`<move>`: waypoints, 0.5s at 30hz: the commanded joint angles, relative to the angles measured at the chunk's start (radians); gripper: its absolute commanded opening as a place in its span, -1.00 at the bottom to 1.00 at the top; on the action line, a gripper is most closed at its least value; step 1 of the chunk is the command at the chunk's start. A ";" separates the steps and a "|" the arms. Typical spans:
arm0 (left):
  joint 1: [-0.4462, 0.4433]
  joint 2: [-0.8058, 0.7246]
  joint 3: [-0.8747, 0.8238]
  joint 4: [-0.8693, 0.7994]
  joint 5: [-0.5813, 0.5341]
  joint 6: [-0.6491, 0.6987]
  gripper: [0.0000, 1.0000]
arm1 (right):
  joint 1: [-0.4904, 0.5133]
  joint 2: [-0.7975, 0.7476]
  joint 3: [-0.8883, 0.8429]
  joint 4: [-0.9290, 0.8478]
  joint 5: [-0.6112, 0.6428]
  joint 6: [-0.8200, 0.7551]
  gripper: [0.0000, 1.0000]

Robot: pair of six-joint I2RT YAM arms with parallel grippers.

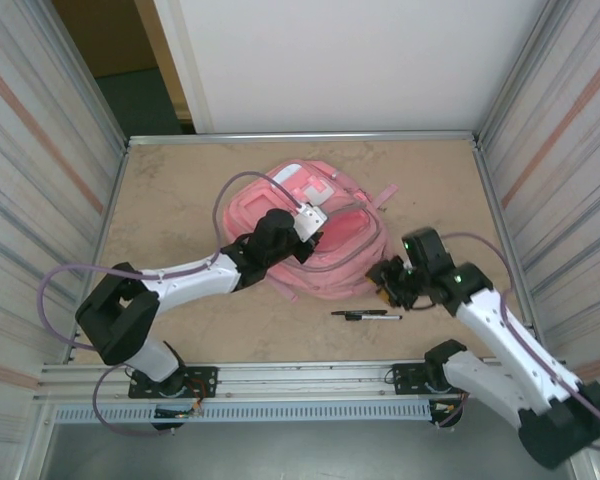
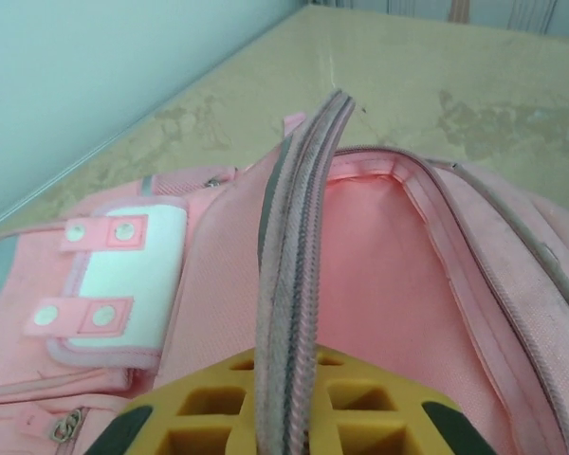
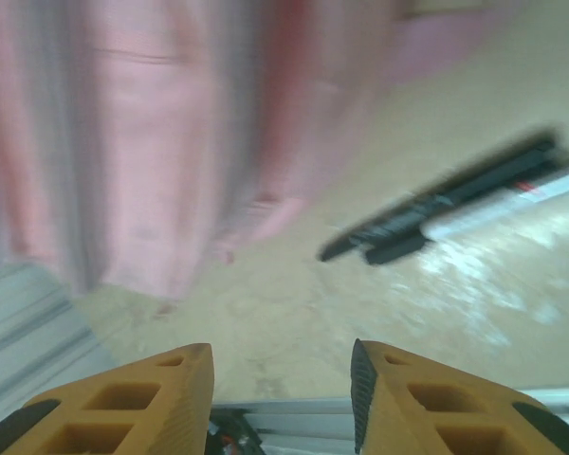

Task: Pack the student bag

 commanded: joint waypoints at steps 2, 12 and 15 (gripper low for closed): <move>-0.029 -0.019 -0.032 0.326 0.032 0.130 -1.00 | 0.006 -0.085 -0.074 -0.167 0.114 0.215 -0.21; -0.086 0.052 -0.065 0.579 -0.030 0.378 -1.00 | 0.013 -0.116 -0.206 -0.178 0.141 0.318 -0.31; -0.095 0.056 -0.063 0.573 -0.029 0.397 -1.00 | -0.084 -0.058 -0.194 -0.144 0.162 0.233 -0.35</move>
